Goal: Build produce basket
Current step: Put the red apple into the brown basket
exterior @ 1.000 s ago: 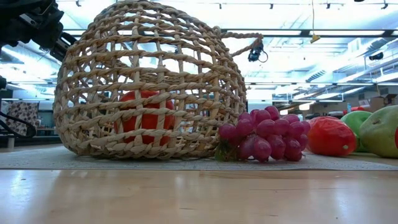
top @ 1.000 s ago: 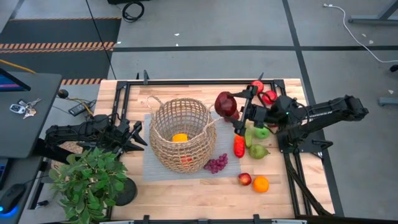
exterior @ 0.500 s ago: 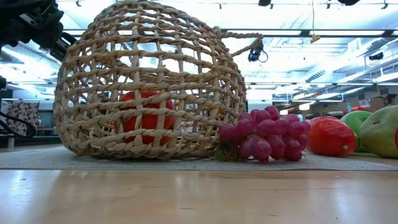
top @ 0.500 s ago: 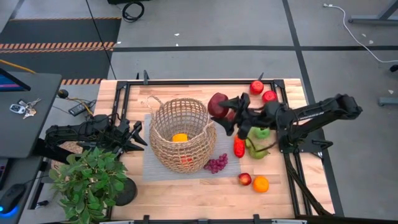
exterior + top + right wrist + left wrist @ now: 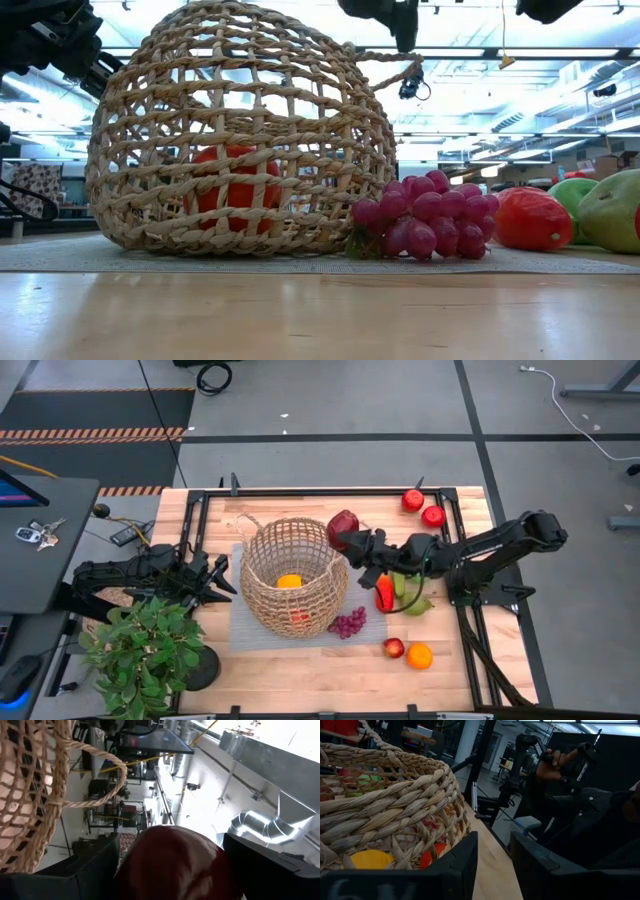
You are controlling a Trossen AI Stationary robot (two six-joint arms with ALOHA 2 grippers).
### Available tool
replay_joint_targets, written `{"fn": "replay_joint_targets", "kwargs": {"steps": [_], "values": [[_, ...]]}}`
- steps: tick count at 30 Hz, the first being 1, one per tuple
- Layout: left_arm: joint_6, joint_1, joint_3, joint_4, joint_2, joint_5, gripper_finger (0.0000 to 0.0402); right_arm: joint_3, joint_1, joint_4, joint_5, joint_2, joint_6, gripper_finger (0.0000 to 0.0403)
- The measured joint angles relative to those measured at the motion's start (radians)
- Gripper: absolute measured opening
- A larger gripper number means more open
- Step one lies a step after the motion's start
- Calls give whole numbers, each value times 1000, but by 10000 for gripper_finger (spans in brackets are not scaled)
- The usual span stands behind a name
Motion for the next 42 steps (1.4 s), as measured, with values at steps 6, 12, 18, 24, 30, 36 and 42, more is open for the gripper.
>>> {"fn": "replay_joint_targets", "kwargs": {"steps": [6, 12, 18, 24, 30, 36, 42], "values": [[0, 0, 0, 0, 0, 0, 121, 0, 1, -4, 4, 0, -5, 355], [0, 0, 0, 0, 0, 0, 121, 0, 1, 2, 2, -1, 30, 355], [-1, 0, 0, 0, 0, 0, 121, 0, 1, 13, -19, -1, 235, 355], [0, 0, 0, 0, 0, 0, 121, 0, -33, 40, -52, -1, 570, 355], [0, 0, 0, 0, 0, 0, 121, 0, -105, 39, -102, -1, 947, 355], [-1, 0, 0, 0, 0, 0, 121, 1, -180, 14, -150, -1, 1279, 355], [0, 0, 0, 0, 0, 0, 121, 113, -229, -209, -262, -1, 1558, 355]]}}
